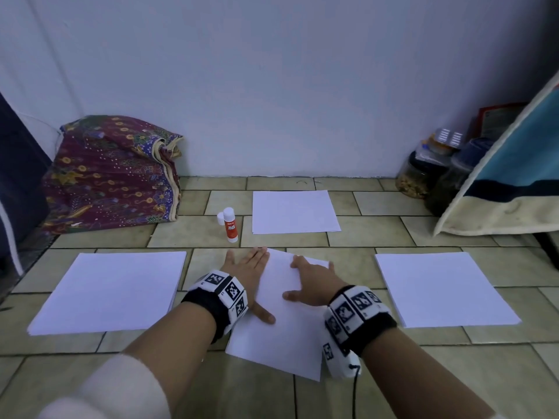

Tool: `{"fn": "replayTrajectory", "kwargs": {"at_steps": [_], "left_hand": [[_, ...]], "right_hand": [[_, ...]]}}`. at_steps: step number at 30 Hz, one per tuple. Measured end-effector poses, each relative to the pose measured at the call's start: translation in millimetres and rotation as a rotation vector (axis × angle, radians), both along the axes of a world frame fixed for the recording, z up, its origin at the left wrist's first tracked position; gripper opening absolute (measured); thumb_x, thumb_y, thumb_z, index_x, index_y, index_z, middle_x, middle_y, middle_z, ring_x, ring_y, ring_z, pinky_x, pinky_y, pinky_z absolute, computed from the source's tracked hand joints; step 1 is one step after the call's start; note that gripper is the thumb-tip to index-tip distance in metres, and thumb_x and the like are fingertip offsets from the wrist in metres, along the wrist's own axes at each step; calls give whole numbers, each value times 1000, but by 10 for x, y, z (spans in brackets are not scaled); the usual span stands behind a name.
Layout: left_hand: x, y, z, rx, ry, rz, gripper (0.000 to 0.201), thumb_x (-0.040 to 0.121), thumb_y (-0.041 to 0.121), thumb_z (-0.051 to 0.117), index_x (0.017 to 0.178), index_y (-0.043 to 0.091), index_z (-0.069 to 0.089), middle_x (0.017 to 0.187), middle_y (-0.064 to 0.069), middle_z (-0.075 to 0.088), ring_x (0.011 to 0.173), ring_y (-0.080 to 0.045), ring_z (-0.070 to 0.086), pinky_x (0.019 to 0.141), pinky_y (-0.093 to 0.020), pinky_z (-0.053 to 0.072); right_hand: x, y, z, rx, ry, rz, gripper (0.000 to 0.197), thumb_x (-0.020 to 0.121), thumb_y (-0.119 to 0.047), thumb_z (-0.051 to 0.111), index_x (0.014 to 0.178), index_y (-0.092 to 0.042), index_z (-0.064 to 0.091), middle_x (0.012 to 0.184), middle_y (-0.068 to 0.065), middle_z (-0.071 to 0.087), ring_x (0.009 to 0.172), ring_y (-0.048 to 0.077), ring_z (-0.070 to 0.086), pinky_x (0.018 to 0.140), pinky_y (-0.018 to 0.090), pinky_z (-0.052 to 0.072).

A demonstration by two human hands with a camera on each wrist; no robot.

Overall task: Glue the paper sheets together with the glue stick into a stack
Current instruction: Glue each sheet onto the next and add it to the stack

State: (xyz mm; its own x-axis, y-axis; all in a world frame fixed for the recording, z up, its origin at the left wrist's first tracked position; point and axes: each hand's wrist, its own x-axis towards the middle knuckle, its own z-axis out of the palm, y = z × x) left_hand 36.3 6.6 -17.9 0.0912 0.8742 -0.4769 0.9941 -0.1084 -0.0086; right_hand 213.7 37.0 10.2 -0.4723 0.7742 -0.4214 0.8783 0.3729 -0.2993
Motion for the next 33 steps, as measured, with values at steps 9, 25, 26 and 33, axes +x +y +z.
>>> {"fn": "replayTrajectory", "kwargs": {"at_steps": [9, 25, 26, 33], "left_hand": [[-48, -32, 101, 5, 15, -42, 129, 68, 79, 60, 152, 13, -12, 161, 1, -13, 148, -15, -10, 117, -55, -3], [-177, -183, 151, 47, -76, 5, 104, 83, 61, 59, 154, 10, 3, 162, -3, -9, 148, -18, -7, 119, -48, 10], [-174, -196, 129, 15, -64, 39, 105, 85, 63, 54, 154, 9, -4, 161, -3, -15, 148, -18, -12, 118, -53, 6], [-224, -225, 147, -22, -117, 103, 130, 62, 90, 45, 154, 14, -6, 161, 2, -12, 148, -14, -5, 116, -55, 11]], "right_hand": [[385, 15, 43, 86, -109, -26, 84, 72, -49, 76, 137, -20, 31, 139, 2, 43, 130, 22, 39, 115, 50, 16], [-336, -53, -65, 145, -154, 280, 72, 95, -28, 55, 152, -19, 12, 156, 8, 12, 141, 26, 16, 106, 50, 32], [-309, -24, -60, 124, -147, 294, 74, 95, -28, 54, 153, -19, 9, 158, 4, 8, 143, 24, 12, 109, 52, 29], [322, 330, 55, -47, -245, 235, 97, 90, -47, 58, 152, -19, -13, 159, -6, -20, 147, 14, -12, 114, 61, 6]]}}
